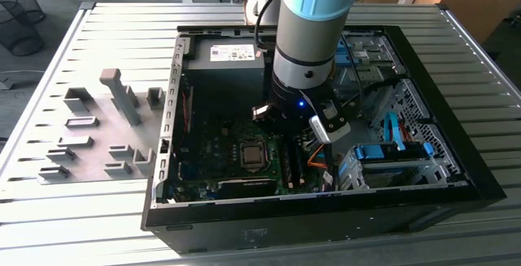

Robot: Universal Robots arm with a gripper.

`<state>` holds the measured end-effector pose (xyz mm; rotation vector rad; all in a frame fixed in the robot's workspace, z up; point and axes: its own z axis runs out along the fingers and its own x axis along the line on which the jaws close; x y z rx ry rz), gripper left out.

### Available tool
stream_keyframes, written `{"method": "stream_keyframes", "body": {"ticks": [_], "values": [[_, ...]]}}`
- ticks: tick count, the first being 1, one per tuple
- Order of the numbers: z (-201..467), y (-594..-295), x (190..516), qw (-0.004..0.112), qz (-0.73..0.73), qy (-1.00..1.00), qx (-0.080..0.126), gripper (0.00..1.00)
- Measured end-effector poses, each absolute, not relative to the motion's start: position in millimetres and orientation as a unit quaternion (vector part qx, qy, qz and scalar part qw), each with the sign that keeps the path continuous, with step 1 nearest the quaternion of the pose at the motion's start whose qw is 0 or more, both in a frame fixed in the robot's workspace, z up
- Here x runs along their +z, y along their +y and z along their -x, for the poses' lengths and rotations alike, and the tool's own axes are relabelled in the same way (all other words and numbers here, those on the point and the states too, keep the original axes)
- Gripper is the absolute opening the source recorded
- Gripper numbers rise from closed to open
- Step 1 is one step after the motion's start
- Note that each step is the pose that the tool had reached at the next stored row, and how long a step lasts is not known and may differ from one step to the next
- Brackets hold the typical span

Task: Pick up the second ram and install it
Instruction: 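Press down the second ram until it locks into place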

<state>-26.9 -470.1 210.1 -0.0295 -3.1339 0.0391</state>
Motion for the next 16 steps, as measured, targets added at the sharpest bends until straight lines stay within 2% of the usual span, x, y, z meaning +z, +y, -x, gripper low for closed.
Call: {"method": "stream_keyframes", "body": {"ticks": [8, 9, 11, 16], "values": [[27, -470, 230, 0.004, 0.009, -1.000, 0.013, 0.21], [27, -470, 231, 0.004, 0.009, -1.000, 0.013, 0.20], [27, -470, 231, 0.004, 0.009, -1.000, 0.012, 0.10], [26, -470, 228, 0.004, 0.009, -1.000, 0.013, 0.10]]}}
